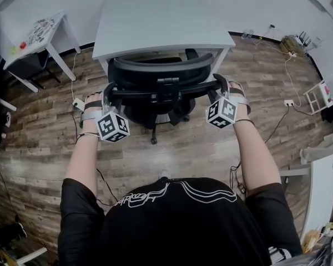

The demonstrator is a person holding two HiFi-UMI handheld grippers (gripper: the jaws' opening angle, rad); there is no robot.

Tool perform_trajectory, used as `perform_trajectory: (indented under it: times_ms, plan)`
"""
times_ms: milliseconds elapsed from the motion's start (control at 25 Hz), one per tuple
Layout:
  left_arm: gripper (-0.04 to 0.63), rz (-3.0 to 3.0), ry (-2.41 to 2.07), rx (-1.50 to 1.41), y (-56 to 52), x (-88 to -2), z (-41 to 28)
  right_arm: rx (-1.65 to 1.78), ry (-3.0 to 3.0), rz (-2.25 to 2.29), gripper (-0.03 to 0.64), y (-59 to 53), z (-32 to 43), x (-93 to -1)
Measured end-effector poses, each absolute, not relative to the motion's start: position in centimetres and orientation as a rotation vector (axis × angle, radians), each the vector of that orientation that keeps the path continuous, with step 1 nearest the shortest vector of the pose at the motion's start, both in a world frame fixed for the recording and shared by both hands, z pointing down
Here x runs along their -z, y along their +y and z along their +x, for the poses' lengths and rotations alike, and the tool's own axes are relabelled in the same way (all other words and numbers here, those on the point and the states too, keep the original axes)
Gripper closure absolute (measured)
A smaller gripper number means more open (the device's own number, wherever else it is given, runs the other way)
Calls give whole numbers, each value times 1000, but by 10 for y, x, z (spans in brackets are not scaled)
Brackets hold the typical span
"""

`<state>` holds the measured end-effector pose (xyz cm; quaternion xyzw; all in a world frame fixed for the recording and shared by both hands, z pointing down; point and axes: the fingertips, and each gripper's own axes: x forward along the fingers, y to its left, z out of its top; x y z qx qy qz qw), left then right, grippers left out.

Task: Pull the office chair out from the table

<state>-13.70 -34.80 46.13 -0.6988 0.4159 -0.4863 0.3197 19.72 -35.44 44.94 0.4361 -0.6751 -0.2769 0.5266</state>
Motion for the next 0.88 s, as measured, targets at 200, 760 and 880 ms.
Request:
perform_trajectory:
  times_ms: [200, 760, 880]
  plan:
    - [393, -1812, 1126, 1304, -292, -470, -131, 695, -1622, 1047, 376, -305, 203, -456]
    - [393, -1791, 1180, 1310, -190, -476, -133, 734, -1647, 1066, 371, -205, 201, -461]
    - [393, -1783, 1194, 1312, -168, -477, -132, 738, -1650, 1065, 371, -183, 202, -461]
